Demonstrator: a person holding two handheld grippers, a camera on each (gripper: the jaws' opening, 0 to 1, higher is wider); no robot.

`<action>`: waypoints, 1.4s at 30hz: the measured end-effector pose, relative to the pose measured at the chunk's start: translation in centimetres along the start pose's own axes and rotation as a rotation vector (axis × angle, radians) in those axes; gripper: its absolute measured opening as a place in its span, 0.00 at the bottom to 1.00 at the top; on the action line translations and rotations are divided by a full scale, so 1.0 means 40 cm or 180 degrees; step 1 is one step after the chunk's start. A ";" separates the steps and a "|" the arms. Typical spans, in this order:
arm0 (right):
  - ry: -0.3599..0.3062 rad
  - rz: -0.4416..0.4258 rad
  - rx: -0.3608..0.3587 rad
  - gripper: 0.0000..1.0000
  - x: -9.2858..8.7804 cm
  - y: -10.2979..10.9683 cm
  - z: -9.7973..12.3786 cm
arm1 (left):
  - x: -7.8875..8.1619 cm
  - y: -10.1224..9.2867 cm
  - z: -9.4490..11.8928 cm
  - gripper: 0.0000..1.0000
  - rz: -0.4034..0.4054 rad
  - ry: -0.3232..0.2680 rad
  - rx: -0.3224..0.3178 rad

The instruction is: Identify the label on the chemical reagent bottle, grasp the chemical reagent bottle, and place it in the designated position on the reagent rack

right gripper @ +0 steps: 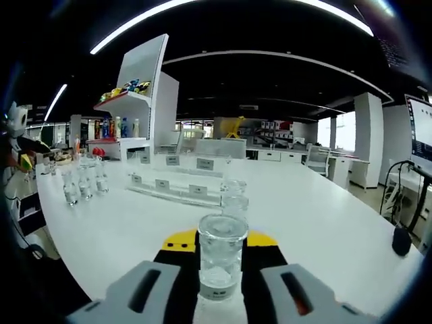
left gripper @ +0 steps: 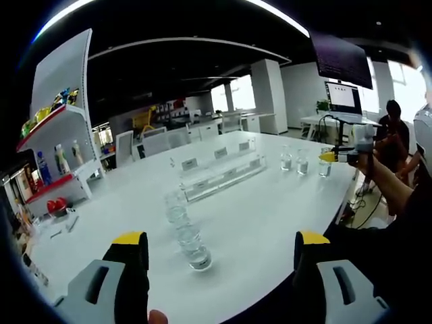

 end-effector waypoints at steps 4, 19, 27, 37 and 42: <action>-0.0035 -0.0041 0.0041 0.20 0.019 -0.003 0.003 | 0.007 -0.001 0.003 0.89 -0.0012 -0.0025 -0.0008; -0.0201 -0.0064 0.0120 0.20 0.103 0.009 0.023 | 0.002 -0.003 0.000 0.89 -0.0010 -0.0016 -0.0022; -0.0258 -0.0237 0.0281 0.20 0.145 0.022 0.017 | -0.001 0.000 0.001 0.89 0.0001 -0.0034 -0.0015; -0.0282 -0.0210 0.0302 0.20 0.185 0.030 -0.003 | -0.003 0.005 0.002 0.89 0.0019 -0.0037 -0.0003; -0.0286 -0.0156 0.0299 0.20 0.202 0.034 -0.015 | -0.004 0.007 0.002 0.89 0.0018 -0.0028 -0.0005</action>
Point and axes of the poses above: the point that each gripper's makers call its tool centre point, and the gripper's own axes: z roughly backward along the fingers, y roughly to its left, x roughly out of its top, the point moved 6 cm from there along z, roughly backward along the fingers, and after that the axes turned 9 degrees about z, right-handed, at the moved point
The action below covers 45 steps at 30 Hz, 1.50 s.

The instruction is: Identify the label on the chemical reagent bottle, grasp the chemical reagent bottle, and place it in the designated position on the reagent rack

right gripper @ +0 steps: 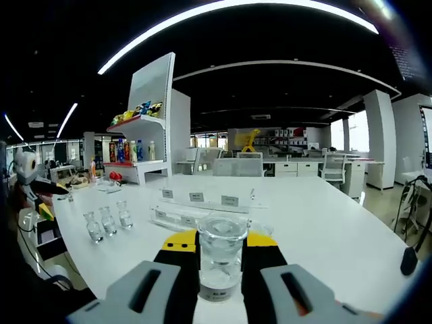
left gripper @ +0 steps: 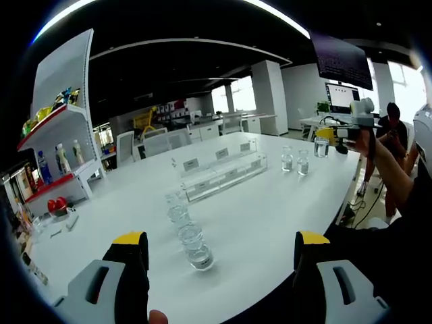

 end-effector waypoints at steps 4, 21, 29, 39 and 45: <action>-0.0021 0.0021 0.0017 0.20 0.015 0.003 -0.010 | 0.002 0.002 -0.001 0.89 0.0001 -0.0009 0.0000; -0.0091 0.0080 0.0105 0.20 0.076 0.018 -0.072 | 0.011 0.011 -0.003 0.89 -0.0011 -0.0008 -0.0003; -0.0110 0.0052 0.0177 0.20 0.098 0.027 -0.108 | 0.008 0.007 -0.019 0.89 -0.0003 0.0008 -0.0021; -0.0152 0.0037 0.0245 0.20 0.133 0.028 -0.160 | 0.027 0.011 -0.021 0.88 0.0031 -0.0039 -0.0031; -0.0128 0.0076 0.0261 0.20 0.132 0.053 -0.184 | 0.034 0.004 -0.013 0.88 0.0036 -0.0045 -0.0036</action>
Point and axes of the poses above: the point that each gripper's makers call its tool centre point, and the gripper's own axes: z roughly backward along the fingers, y roughly to its left, x roughly out of its top, the point moved 6 cm from there along z, roughly backward along the fingers, and after that the axes turned 9 degrees about z, right-handed, at the moved point
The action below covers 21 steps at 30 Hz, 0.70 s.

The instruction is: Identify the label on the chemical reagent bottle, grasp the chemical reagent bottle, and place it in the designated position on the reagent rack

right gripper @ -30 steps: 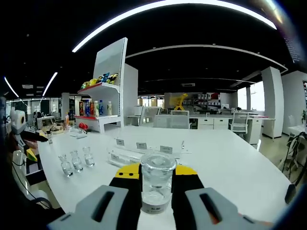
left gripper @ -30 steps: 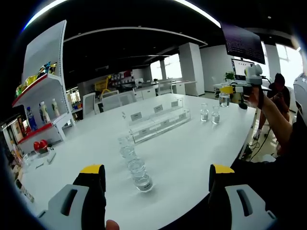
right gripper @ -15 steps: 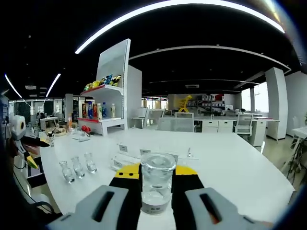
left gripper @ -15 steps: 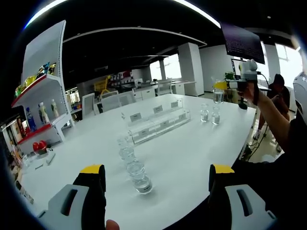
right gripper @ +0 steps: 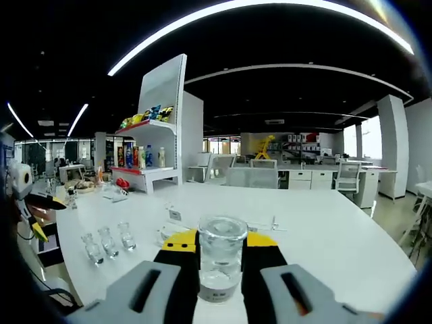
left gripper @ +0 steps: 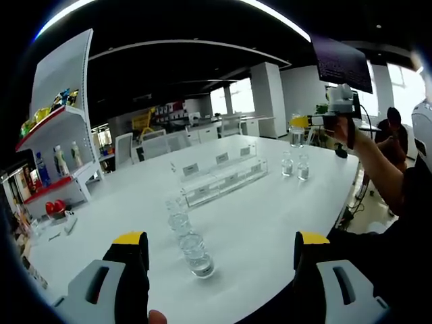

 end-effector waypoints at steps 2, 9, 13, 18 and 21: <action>-0.0007 -0.0008 0.0028 0.20 0.003 0.004 -0.005 | -0.001 0.000 0.001 0.88 0.0001 -0.0003 0.0006; -0.0024 0.0005 0.0050 0.20 0.012 0.012 -0.023 | -0.017 -0.006 -0.007 0.88 0.0000 0.0036 -0.0015; -0.0042 0.0020 0.0055 0.20 0.024 0.009 -0.034 | -0.021 -0.006 -0.006 0.88 -0.0007 0.0048 -0.0017; -0.0073 0.0019 0.0049 0.20 0.040 0.001 -0.049 | -0.020 -0.003 -0.005 0.89 0.0024 0.0035 -0.0030; -0.0070 0.0049 0.0046 0.20 0.046 0.001 -0.057 | -0.024 -0.001 -0.007 0.89 0.0024 0.0056 -0.0015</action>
Point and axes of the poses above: the point that each gripper's makers call its tool centre point, and the gripper's own axes: z roughly backward along the fingers, y roughly to its left, x roughly out of its top, the point moved 6 cm from there along z, roughly backward along the fingers, and after that the axes turned 9 degrees about z, right-handed, at the moved point
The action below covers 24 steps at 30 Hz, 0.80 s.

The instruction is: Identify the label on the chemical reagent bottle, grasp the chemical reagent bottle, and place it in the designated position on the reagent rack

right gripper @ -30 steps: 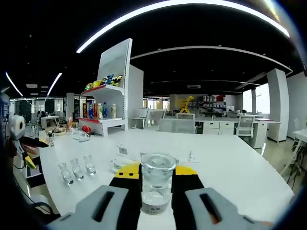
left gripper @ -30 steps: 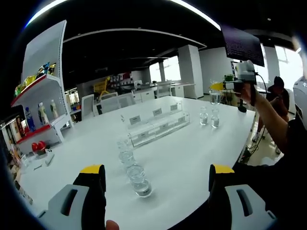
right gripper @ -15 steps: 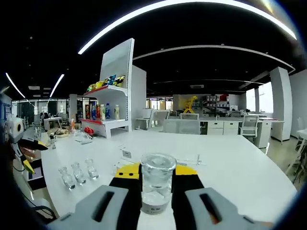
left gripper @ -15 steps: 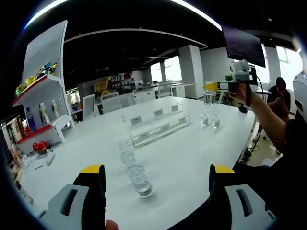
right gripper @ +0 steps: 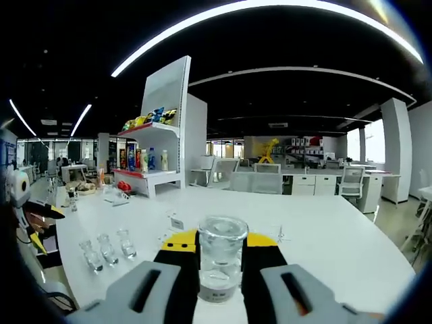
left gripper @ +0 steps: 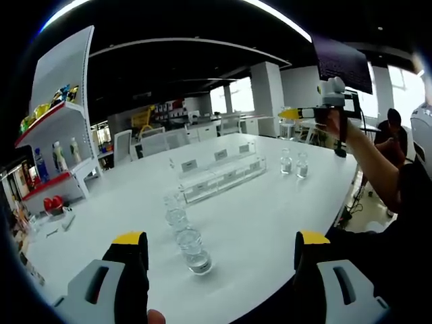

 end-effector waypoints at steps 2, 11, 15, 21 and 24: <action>-0.0008 0.0018 -0.0009 0.20 0.003 0.000 -0.004 | -0.003 -0.001 -0.001 0.89 0.0009 0.0012 -0.0008; -0.0038 0.0035 0.0013 0.20 0.025 0.008 -0.025 | 0.004 0.002 0.005 0.95 0.0081 -0.0016 0.0026; -0.0052 0.0056 0.0030 0.20 0.036 0.016 -0.038 | 0.002 0.002 0.008 0.95 0.0107 -0.0031 0.0023; -0.0068 0.0086 0.0051 0.20 0.046 0.031 -0.064 | -0.008 -0.003 0.010 0.95 0.0029 0.0038 0.0005; -0.0064 0.0084 0.0074 0.20 0.048 0.041 -0.084 | -0.005 -0.003 0.011 0.95 0.0038 0.0012 -0.0016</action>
Point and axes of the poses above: the point that each gripper's makers call its tool centre point, and the gripper's own axes: z roughly backward along the fingers, y roughly to its left, x roughly out of its top, the point moved 6 cm from there along z, roughly backward along the fingers, and after that the axes turned 9 degrees about z, right-handed, at the moved point
